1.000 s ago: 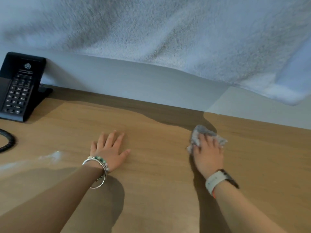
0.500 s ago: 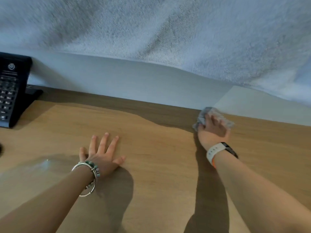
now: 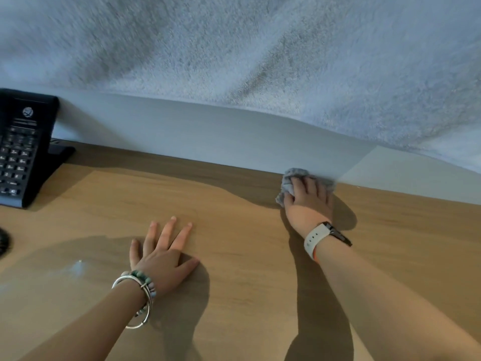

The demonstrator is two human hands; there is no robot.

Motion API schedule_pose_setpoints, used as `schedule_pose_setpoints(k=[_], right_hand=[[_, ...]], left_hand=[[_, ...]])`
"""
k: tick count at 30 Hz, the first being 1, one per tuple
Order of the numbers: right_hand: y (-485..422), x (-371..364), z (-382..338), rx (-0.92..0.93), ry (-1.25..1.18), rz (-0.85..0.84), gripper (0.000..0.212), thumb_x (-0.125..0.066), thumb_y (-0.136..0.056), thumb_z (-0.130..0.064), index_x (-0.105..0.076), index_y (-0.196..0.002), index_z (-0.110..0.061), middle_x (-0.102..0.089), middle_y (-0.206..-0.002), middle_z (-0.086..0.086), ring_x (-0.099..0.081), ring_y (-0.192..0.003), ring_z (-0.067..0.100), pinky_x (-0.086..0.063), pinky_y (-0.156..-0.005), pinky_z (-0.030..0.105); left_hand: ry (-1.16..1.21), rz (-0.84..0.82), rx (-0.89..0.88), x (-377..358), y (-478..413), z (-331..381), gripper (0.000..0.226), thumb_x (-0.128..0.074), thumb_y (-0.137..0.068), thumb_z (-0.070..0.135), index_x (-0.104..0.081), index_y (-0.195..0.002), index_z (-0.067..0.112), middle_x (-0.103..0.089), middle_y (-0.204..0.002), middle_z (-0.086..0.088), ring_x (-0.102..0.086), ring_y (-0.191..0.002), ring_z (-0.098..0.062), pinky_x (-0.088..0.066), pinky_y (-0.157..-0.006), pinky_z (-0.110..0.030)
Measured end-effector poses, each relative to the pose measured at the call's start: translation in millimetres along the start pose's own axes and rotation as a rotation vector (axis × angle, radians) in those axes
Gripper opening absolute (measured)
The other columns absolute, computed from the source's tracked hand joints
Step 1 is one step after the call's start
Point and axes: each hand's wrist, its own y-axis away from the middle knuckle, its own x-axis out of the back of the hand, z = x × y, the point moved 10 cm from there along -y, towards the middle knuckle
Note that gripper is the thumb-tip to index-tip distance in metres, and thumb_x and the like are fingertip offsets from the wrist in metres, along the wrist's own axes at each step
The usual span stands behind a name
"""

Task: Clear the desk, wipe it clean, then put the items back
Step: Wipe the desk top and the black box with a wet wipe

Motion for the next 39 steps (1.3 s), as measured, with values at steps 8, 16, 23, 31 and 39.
schedule_pose_setpoints(k=[8,16,23,31,39], right_hand=[[144,-21,-142,0.728,-0.037,-0.074,0.047,-0.036,-0.087,-0.039,-0.046,-0.132,-0.033,-0.049,-0.139,-0.009,-0.044,-0.131,0.019,-0.026,-0.108,0.045],[3,-14,-90,0.246,-0.066,-0.105,0.047,-0.030,-0.099,-0.039,-0.024,-0.145,-0.032,-0.017,-0.156,-0.006,-0.011,-0.143,0.021,-0.006,-0.116,0.039],[123,-34,-175,0.901,0.004,-0.164,0.055,-0.024,-0.089,-0.044,-0.035,-0.141,-0.033,-0.036,-0.149,-0.006,-0.027,-0.141,0.023,-0.010,-0.113,0.040],[-23,-24,-147,0.412,-0.003,-0.053,0.041,-0.035,-0.096,-0.036,-0.035,-0.137,-0.035,-0.031,-0.146,-0.009,-0.021,-0.135,0.020,-0.015,-0.110,0.042],[78,-30,-156,0.865,0.033,-0.148,0.048,-0.029,-0.094,-0.043,-0.038,-0.140,-0.033,-0.037,-0.149,-0.004,-0.032,-0.137,0.024,-0.020,-0.111,0.042]], left_hand=[[-0.024,-0.037,-0.069,7,1,-6,0.112,-0.010,-0.045,0.083,0.018,-0.144,0.038,0.020,-0.152,0.021,0.016,-0.143,-0.017,0.001,-0.115,-0.041],[-0.028,0.016,-0.005,19,-5,-50,0.069,-0.008,-0.089,0.062,0.010,-0.148,0.030,0.018,-0.155,0.010,0.016,-0.143,-0.012,-0.001,-0.116,-0.042],[0.042,0.005,-0.027,17,-6,-52,0.061,-0.027,-0.099,0.041,0.010,-0.147,0.033,0.019,-0.155,0.012,0.020,-0.142,-0.011,0.005,-0.116,-0.045],[-0.024,-0.002,-0.009,13,-7,-53,0.067,-0.016,-0.091,0.053,0.014,-0.147,0.031,0.021,-0.154,0.011,0.020,-0.142,-0.015,0.005,-0.114,-0.048],[0.007,0.006,-0.021,12,-8,-53,0.066,-0.022,-0.092,0.049,0.010,-0.148,0.031,0.020,-0.155,0.011,0.019,-0.143,-0.015,0.005,-0.113,-0.050]])
